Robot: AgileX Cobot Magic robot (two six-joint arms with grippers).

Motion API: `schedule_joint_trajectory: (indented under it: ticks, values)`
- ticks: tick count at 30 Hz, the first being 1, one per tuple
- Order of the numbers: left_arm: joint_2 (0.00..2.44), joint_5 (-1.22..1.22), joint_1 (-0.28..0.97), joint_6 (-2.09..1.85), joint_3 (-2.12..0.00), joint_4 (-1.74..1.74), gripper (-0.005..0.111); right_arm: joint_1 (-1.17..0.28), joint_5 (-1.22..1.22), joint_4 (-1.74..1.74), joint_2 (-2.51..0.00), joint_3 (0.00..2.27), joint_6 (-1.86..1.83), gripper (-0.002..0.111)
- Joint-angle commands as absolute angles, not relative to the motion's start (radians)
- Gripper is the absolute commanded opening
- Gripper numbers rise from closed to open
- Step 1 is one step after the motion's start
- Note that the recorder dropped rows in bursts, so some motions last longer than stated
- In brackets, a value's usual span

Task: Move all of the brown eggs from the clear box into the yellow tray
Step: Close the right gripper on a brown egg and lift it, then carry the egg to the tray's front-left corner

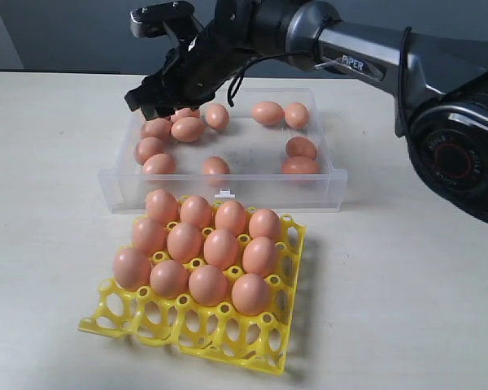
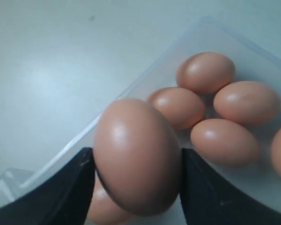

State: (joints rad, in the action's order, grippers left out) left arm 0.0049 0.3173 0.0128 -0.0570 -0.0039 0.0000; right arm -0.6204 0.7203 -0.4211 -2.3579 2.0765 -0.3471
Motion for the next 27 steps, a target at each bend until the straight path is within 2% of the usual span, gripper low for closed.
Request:
schedule_joint_trajectory:
  ticks: [1,4,7,11,20,27]
  values:
    - [0.000,0.309,0.009,-0.057,0.000,0.000,0.000,-0.640,0.774,-0.425,-2.312,2.077,-0.388,0.000]
    - [0.000,0.309,0.009,-0.057,0.000,0.000,0.000,-0.661,0.859,-0.386,-2.272,2.077,-0.454,0.000]
    - [0.000,0.309,0.009,-0.057,0.000,0.000,0.000,-0.714,1.065,-0.280,-2.202,2.077,-0.541,-0.001]
    - [0.000,0.309,0.009,-0.057,0.000,0.000,0.000,-0.782,1.221,-0.175,-2.171,2.077,-0.541,-0.001]
    - [0.000,0.309,0.009,-0.057,0.000,0.000,0.000,-1.043,1.221,0.096,-2.191,2.058,-0.519,-0.001]
    - [0.000,0.309,0.009,-0.057,0.000,0.000,0.000,-1.098,1.221,0.256,-2.187,1.915,-0.459,-0.001]
